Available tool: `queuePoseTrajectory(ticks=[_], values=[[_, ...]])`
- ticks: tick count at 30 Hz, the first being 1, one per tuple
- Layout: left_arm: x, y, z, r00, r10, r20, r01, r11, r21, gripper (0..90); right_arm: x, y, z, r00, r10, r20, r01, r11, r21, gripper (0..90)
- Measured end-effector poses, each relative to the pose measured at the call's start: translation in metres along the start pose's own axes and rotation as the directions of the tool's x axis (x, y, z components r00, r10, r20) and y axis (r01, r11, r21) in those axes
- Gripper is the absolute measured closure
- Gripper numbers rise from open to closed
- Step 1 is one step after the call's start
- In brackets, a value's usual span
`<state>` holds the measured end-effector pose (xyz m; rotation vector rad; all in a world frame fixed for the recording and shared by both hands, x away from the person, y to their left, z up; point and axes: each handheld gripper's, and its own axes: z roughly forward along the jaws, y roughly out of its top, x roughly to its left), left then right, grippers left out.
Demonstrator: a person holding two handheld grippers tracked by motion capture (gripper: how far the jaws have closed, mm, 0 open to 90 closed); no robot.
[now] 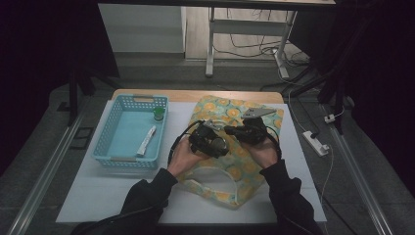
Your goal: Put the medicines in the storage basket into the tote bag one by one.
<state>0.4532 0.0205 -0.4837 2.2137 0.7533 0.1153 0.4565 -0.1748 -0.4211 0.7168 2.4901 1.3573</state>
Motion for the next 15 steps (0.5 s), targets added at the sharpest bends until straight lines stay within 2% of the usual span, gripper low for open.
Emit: queuePoseTrajectory(ticks=[3,7,10,15], values=[[0.004,0.0,0.005,0.9997,-0.008,-0.024,0.008,1.0,-0.001,20.0,0.0,-0.001,0.001,1.0,0.0,0.001,0.0,1.0,0.005,90.0],[0.008,-0.002,0.01,0.9992,-0.009,-0.038,0.007,0.9995,-0.032,20.0,-0.001,-0.002,0.003,1.0,-0.001,0.003,0.001,1.0,0.012,90.0],[0.01,-0.004,0.015,0.9977,-0.001,-0.068,-0.001,0.9997,-0.023,20.0,-0.001,-0.003,0.004,0.9999,-0.003,0.01,0.003,1.0,0.018,90.0],[0.017,-0.008,0.021,0.9958,-0.007,-0.092,0.004,0.9994,-0.035,20.0,-0.002,-0.005,0.008,0.9999,-0.003,0.013,0.002,0.999,0.032,90.0]])
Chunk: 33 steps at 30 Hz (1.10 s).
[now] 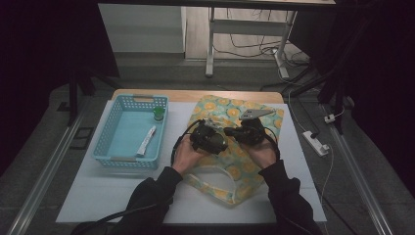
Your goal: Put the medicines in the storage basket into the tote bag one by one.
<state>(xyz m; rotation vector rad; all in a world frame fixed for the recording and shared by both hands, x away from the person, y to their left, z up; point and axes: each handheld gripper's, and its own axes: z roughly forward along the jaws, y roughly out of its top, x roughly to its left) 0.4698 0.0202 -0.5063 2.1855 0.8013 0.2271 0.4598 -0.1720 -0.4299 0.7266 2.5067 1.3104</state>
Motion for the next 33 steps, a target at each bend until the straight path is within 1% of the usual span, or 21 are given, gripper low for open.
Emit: queuePoseTrajectory(ticks=[6,9,11,13,15,17,19,21,28,31,33], values=[[0.004,-0.003,0.012,0.9995,0.012,-0.028,-0.012,0.9999,0.01,19.9,-0.001,-0.003,0.006,0.9999,-0.003,0.01,0.003,1.0,0.011,90.0],[0.005,-0.003,0.015,0.9995,0.003,-0.032,-0.003,1.0,0.0,19.8,0.0,-0.003,0.007,0.9999,-0.007,0.01,0.007,1.0,0.01,90.0],[0.005,-0.003,0.017,0.9989,0.007,-0.046,-0.007,1.0,0.001,19.6,0.0,-0.003,0.007,0.9999,-0.009,0.01,0.009,1.0,0.009,90.0],[0.005,-0.003,0.017,0.9978,0.006,-0.065,-0.007,0.9999,-0.012,19.3,0.0,-0.003,0.007,0.9999,-0.009,0.011,0.009,1.0,0.007,90.0],[0.004,-0.002,0.016,0.9985,0.005,-0.054,-0.006,0.9999,-0.016,17.7,-0.001,-0.003,0.006,0.9999,-0.007,0.014,0.007,1.0,0.006,90.0],[0.003,-0.002,0.013,0.9988,0.009,-0.047,-0.01,0.9998,-0.02,13.0,-0.002,-0.003,0.005,0.9999,-0.003,0.017,0.003,1.0,0.003,90.0],[0.0,-0.001,0.011,0.9985,0.009,-0.054,-0.01,0.9999,-0.011,12.2,-0.003,-0.003,0.004,0.9998,0.001,0.019,-0.001,1.0,-0.002,90.0],[-0.003,0.0,0.008,0.9987,0.012,-0.05,-0.012,0.9999,-0.009,11.9,-0.003,-0.003,0.003,0.9998,0.005,0.02,-0.005,1.0,-0.005,90.0],[-0.01,0.003,-0.009,0.9999,0.004,-0.012,-0.004,1.0,-0.002,9.2,-0.007,-0.005,0.002,0.9997,0.015,0.022,-0.015,1.0,-0.004,90.0],[-0.01,0.004,-0.018,0.9998,-0.011,0.018,0.011,0.9999,-0.006,7.6,-0.007,-0.005,0.001,0.9996,0.017,0.022,-0.017,1.0,-0.005,90.0],[-0.011,0.004,-0.023,0.9994,-0.016,0.03,0.016,0.9999,-0.005,5.6,-0.007,-0.005,0.001,0.9996,0.018,0.02,-0.018,1.0,-0.007,90.0]])
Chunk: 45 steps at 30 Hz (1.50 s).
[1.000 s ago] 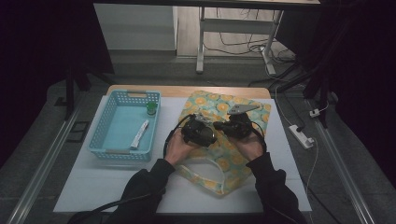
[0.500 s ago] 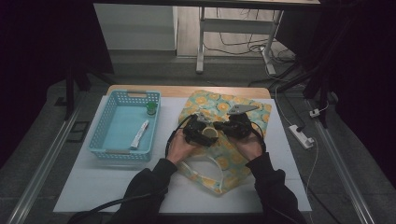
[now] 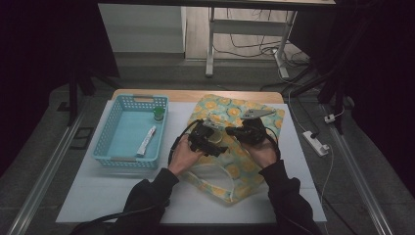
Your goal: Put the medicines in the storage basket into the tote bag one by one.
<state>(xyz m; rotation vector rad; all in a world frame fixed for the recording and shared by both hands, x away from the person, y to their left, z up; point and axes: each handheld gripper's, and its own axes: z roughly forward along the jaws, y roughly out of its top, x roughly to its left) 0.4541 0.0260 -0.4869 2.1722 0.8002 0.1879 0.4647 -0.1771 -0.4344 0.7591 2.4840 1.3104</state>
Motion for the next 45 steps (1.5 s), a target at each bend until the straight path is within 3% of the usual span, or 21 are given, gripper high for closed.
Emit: queuePoseTrajectory(ticks=[4,15,26,32,36,45], values=[[0.0,0.0,-0.01,0.9989,-0.019,0.042,0.019,0.9998,-0.005,1.8,0.001,0.001,-0.001,1.0,-0.001,-0.003,0.001,1.0,-0.004,90.0],[0.005,-0.004,-0.047,0.9954,-0.049,0.082,0.052,0.998,-0.036,0.0,0.002,0.002,-0.002,0.9999,0.0,-0.012,0.0,1.0,-0.006,90.0],[0.019,-0.013,-0.073,0.9944,-0.072,0.078,0.075,0.9963,-0.042,0.6,0.003,0.002,-0.002,0.9999,-0.001,-0.012,0.001,1.0,-0.008,90.0],[0.028,-0.02,-0.085,0.9955,-0.063,0.071,0.065,0.9977,-0.018,0.7,0.003,0.002,-0.002,1.0,0.0,-0.009,0.0,1.0,-0.011,90.0],[0.037,-0.026,-0.093,0.9939,-0.077,0.078,0.078,0.9968,-0.015,1.4,0.003,0.002,-0.002,1.0,-0.001,-0.009,0.001,1.0,-0.012,90.0],[0.055,-0.039,-0.117,0.9947,-0.101,0.02,0.102,0.9946,-0.02,0.3,0.004,0.002,-0.001,0.9999,-0.007,-0.009,0.006,1.0,-0.01,90.0]])
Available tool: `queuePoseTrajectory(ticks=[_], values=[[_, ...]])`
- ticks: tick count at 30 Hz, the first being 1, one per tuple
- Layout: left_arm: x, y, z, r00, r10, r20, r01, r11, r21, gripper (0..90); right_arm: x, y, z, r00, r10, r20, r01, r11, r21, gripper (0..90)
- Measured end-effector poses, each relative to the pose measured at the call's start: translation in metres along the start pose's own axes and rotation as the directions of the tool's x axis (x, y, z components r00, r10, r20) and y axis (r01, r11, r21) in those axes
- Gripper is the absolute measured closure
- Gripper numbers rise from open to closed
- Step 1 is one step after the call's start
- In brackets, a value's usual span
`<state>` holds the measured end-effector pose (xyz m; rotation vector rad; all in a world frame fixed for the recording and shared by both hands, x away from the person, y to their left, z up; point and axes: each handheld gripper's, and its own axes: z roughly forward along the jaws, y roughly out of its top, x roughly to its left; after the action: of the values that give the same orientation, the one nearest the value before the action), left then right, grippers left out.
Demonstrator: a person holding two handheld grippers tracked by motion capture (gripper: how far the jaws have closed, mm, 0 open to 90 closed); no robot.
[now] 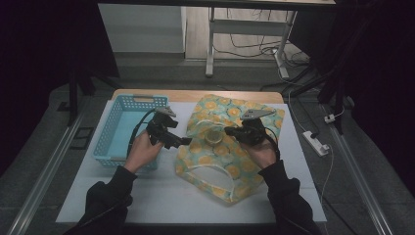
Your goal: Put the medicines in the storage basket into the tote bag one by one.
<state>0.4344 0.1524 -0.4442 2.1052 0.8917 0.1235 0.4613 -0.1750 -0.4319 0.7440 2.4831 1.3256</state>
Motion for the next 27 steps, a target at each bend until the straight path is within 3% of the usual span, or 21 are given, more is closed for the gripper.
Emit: queuePoseTrajectory(ticks=[7,13,18,22,27], values=[[0.013,-0.01,-0.021,0.997,-0.02,-0.074,0.019,0.9998,-0.01,0.0,-0.001,0.0,0.0,1.0,0.002,0.0,-0.002,1.0,-0.001,90.0],[0.03,-0.022,-0.036,0.9898,-0.072,-0.123,0.071,0.9974,-0.014,0.0,-0.001,-0.001,0.0,1.0,0.002,-0.001,-0.002,1.0,0.0,90.0],[0.044,-0.03,-0.043,0.9774,-0.099,-0.187,0.105,0.9943,0.02,0.0,-0.001,-0.001,0.001,1.0,0.0,-0.003,0.0,1.0,0.009,90.0],[0.056,-0.036,-0.045,0.9673,-0.149,-0.205,0.159,0.9869,0.03,0.0,-0.001,-0.001,0.001,1.0,0.002,-0.003,-0.002,1.0,0.007,90.0],[0.068,-0.042,-0.04,0.9566,-0.166,-0.239,0.189,0.9791,0.075,0.0,-0.001,-0.001,0.001,1.0,0.002,-0.003,-0.002,1.0,0.006,90.0]])
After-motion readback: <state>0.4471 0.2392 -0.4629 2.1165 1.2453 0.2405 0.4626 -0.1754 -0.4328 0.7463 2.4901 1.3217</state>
